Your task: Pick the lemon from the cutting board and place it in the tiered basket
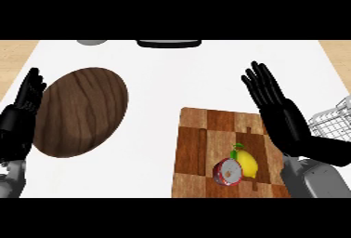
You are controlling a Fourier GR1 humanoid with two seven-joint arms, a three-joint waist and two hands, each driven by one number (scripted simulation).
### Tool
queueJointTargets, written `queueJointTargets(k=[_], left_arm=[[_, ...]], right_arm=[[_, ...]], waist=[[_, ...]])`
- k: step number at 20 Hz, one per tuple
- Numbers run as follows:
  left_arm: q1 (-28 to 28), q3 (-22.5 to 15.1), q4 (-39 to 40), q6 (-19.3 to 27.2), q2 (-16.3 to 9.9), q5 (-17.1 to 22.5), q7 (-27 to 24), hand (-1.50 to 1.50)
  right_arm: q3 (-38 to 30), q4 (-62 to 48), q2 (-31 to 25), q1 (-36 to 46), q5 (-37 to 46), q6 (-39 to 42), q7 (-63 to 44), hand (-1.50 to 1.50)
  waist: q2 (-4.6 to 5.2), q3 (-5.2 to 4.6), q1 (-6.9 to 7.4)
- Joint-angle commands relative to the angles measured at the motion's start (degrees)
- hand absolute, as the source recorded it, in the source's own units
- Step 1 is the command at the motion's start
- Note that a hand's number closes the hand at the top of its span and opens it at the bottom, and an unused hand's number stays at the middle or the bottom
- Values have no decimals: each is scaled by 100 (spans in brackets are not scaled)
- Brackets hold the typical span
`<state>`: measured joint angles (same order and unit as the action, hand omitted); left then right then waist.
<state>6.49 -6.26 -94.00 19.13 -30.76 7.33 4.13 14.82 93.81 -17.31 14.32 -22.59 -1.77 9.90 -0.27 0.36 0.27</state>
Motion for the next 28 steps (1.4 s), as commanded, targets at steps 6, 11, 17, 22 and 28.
queueJointTargets(k=[6,11,17,22,28], left_arm=[[86,21,775,-206,54,-489,-34,0],[-205,-158,728,-101,277,-433,-54,0],[-225,-174,685,-295,373,-435,-17,0],[68,-128,1095,-382,443,-403,-146,0],[352,-146,1209,-518,433,-506,-25,0]], right_arm=[[-451,256,-467,-1177,77,-93,-558,150],[-1175,-600,-663,-2035,1341,-2158,-717,-150],[-1073,1618,-1631,-2680,1827,-2178,-2337,-150],[-702,2050,-3045,-2974,2181,-866,-3129,-150],[-226,2772,-3548,-1898,2311,-197,-5203,-150]], waist=[[25,-38,-130],[24,-56,-392],[-6,-54,-122],[21,-77,-176],[47,-56,48]])
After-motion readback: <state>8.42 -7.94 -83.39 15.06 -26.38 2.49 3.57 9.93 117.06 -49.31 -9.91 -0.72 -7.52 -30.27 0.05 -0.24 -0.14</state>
